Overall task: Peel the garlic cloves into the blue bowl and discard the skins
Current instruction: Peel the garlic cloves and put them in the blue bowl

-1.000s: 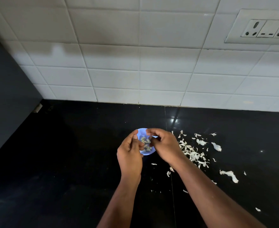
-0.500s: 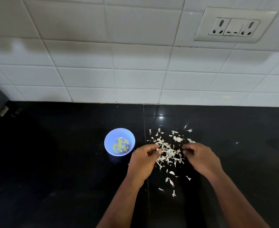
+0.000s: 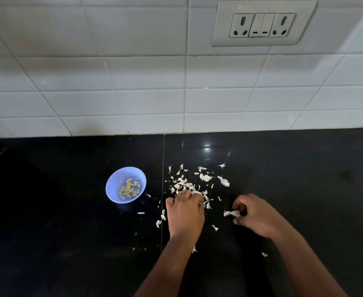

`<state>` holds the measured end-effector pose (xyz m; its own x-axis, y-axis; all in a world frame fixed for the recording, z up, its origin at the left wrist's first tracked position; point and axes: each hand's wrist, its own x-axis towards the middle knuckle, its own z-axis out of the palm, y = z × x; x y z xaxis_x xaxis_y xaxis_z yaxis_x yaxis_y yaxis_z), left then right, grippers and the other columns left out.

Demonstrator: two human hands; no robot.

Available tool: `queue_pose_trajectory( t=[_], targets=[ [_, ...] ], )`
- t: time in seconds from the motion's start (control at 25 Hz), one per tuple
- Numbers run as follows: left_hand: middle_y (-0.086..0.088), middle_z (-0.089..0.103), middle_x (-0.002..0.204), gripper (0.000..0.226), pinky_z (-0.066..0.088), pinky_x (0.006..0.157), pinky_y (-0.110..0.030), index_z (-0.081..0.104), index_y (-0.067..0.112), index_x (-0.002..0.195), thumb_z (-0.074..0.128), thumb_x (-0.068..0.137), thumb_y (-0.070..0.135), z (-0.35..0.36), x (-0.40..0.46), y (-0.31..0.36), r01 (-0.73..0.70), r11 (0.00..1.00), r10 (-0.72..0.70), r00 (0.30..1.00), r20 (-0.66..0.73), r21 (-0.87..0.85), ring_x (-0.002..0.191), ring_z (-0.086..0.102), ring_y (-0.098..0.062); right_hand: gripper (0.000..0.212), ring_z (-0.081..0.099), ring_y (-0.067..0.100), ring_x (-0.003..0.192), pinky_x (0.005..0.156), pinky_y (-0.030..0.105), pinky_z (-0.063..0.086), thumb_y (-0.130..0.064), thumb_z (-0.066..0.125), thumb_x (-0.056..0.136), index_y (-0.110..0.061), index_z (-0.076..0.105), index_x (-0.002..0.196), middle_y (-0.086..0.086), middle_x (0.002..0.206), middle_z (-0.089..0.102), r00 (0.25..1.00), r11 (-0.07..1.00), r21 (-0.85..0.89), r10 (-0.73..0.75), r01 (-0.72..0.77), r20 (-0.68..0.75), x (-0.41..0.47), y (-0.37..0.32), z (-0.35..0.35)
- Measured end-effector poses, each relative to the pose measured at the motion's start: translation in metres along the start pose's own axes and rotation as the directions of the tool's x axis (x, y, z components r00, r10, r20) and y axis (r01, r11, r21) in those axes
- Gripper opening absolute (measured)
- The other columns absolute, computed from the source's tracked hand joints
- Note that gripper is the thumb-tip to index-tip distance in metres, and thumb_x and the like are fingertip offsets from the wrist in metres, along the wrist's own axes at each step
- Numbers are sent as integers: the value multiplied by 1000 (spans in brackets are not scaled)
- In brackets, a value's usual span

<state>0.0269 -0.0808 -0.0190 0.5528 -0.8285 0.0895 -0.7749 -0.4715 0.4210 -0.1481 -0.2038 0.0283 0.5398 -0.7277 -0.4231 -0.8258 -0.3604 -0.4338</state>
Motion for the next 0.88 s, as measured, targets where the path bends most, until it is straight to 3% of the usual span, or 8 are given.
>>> queue_pose_trajectory(
  t=[0.16,0.32,0.52,0.6,0.64,0.72,0.8,0.88],
  targets=[
    [15,66,96,1,32,90,-32,69,34,98,68,97,35,0,0,2,50,998,-51,998,-25,-28,95,62,-9,8,61,5,83,77,32,54,-31,72,93,-37,67,92,-11,97,60,991,994,62,-82,89,-108,2,-3,7],
    [17,72,105,17,31,95,-30,74,36,112,62,102,28,-7,0,-1,95,989,-102,993,-57,-115,104,64,-6,10,64,1,76,72,31,53,-30,69,93,-39,66,91,-14,95,63,980,977,193,-52,90,-192,3,-9,5],
    [14,63,121,32,38,107,-35,69,38,133,60,103,29,-14,-1,4,142,988,-141,990,13,-53,118,58,-10,14,65,-1,61,57,13,45,-26,83,87,-28,69,90,-7,86,71,972,881,459,-4,113,-233,4,-16,0],
    [15,58,125,32,44,108,-33,68,37,134,62,103,35,-18,-3,14,209,945,-204,978,44,-254,120,55,-6,15,65,2,65,60,17,48,-29,86,84,-26,73,90,-3,85,72,976,839,533,9,112,-219,3,-19,1],
    [17,62,123,27,48,104,-30,71,36,128,64,102,38,-21,-2,22,273,845,-252,962,107,-459,116,58,0,14,66,6,66,61,22,50,-28,86,85,-24,75,91,1,83,74,981,791,601,8,113,-195,2,-21,0],
    [15,74,108,18,52,85,-22,78,31,112,68,100,40,-27,1,37,418,447,-268,906,328,-791,91,65,4,14,67,12,69,61,28,50,-25,84,87,-16,77,96,9,83,75,992,644,757,-27,111,-123,-1,-25,0],
    [11,77,93,19,46,63,-21,80,23,104,68,102,37,-31,3,46,490,258,-251,866,432,-833,65,56,0,12,71,15,77,61,29,50,-22,78,92,-12,78,100,11,90,78,996,513,854,-55,87,-68,-4,-30,0],
    [4,77,91,21,42,56,-23,80,17,102,65,104,32,-32,4,48,517,150,-236,846,478,-843,59,50,-4,13,71,17,78,60,28,49,-18,71,97,-8,77,103,11,97,79,998,407,912,-50,52,-34,-3,-34,-1]
  ],
)
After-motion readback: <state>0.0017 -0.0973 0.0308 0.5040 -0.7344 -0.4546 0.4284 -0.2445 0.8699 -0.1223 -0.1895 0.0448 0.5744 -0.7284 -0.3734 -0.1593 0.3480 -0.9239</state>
